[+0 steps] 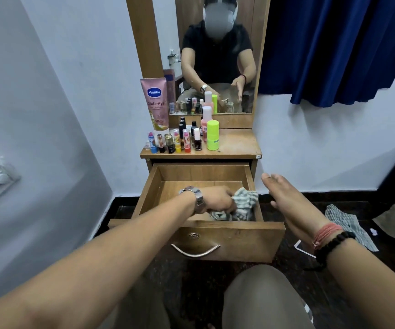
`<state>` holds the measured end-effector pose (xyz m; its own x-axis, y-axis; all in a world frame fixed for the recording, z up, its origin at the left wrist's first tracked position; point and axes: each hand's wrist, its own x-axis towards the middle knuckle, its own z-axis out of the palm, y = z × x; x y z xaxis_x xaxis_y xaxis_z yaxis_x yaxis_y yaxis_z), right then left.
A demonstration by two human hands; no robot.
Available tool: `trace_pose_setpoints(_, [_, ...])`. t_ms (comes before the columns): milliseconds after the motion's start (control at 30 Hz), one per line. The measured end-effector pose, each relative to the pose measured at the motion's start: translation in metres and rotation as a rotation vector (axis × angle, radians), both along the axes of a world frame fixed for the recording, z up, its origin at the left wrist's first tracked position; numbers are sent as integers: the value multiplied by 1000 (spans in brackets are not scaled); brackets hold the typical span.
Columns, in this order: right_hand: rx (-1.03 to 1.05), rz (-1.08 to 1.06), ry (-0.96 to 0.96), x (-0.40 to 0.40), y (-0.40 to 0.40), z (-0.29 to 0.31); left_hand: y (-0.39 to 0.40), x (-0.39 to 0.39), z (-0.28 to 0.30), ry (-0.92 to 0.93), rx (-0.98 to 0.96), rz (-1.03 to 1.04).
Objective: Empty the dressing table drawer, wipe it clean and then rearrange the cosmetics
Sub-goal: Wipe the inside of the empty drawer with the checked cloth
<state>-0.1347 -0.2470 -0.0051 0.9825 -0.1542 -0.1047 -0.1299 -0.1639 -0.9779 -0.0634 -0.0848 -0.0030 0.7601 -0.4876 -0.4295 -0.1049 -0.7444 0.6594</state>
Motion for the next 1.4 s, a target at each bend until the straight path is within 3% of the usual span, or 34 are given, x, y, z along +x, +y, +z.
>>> trace_pose_setpoints(67, [-2,27,3,-2,1,1,20,6,8,-85,-21,-5])
trace_pose_setpoints(133, [12,58,12,-3,4,2,39,7,13,-160,87,-104])
trace_pose_setpoints(267, [-2,90,14,-4,12,2,57,-4,5,-88,245,-244])
trace_pose_setpoints(533, [-48,131,27,-6,20,0,34,-7,-4,122,73,-110])
trace_pose_setpoints(767, [-124,149,30,-4,21,0,0,-6,-13,7,122,-175])
trace_pose_setpoints(967, [-156,151,26,-4,18,-4,25,-8,-10,70,46,-139])
trace_pose_setpoints(1233, [-207,198,36,-6,20,-2,80,3,21,-30,-112,-133])
trace_pose_setpoints(1300, [-236,182,33,-5,21,-6,97,11,28,-150,-30,-139])
trace_pose_setpoints(1400, [-272,192,26,-4,23,-9,119,15,31,-409,283,-264])
